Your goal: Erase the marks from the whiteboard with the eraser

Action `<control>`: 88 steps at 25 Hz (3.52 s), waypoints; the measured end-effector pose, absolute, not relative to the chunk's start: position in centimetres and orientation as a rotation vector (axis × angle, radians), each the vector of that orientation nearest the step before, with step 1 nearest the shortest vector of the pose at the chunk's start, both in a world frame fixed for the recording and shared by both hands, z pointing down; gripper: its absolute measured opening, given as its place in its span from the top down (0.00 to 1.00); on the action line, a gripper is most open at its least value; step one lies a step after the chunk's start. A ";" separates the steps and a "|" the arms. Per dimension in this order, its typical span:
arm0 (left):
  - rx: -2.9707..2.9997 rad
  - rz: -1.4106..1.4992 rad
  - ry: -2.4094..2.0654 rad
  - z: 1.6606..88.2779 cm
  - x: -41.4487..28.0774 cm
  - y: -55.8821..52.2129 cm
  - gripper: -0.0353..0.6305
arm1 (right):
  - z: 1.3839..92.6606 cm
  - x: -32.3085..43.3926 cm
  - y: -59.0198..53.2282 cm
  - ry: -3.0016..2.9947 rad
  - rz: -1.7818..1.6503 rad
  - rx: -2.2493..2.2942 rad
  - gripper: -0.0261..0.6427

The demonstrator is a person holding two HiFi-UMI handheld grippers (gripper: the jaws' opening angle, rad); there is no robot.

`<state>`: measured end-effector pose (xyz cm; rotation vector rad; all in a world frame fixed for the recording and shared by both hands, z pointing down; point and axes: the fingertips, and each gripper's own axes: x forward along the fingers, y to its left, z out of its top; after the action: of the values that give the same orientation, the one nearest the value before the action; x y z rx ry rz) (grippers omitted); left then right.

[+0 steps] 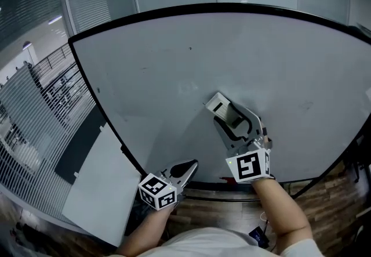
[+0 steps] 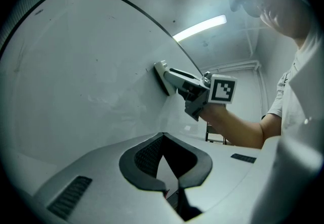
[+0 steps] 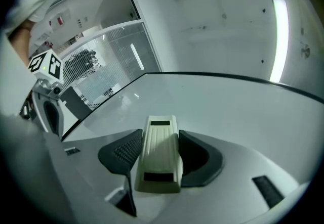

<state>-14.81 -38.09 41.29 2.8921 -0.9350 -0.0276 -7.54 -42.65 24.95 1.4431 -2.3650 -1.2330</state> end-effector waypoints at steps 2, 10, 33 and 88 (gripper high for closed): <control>2.899 -0.030 -0.919 41.2 -14.5 -38.1 0.94 | 20.9 -5.6 -42.2 -2.335 -1.327 1.503 0.61; 2.919 -0.041 -0.887 40.0 -13.4 -39.4 0.94 | 8.1 1.4 -40.9 -2.299 -1.356 1.795 0.61; 2.841 -0.148 -0.947 39.4 -18.3 -41.2 0.94 | 27.0 -16.8 -44.2 -2.402 -1.131 1.276 0.61; 2.716 -0.051 -1.095 43.8 -22.4 -42.4 0.94 | 33.0 -25.1 -45.3 -2.334 -1.153 0.990 0.61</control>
<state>-22.35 -42.37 43.80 2.7162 -1.0947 -0.0506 -25.11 -45.34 33.00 0.9899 -2.3340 -1.1534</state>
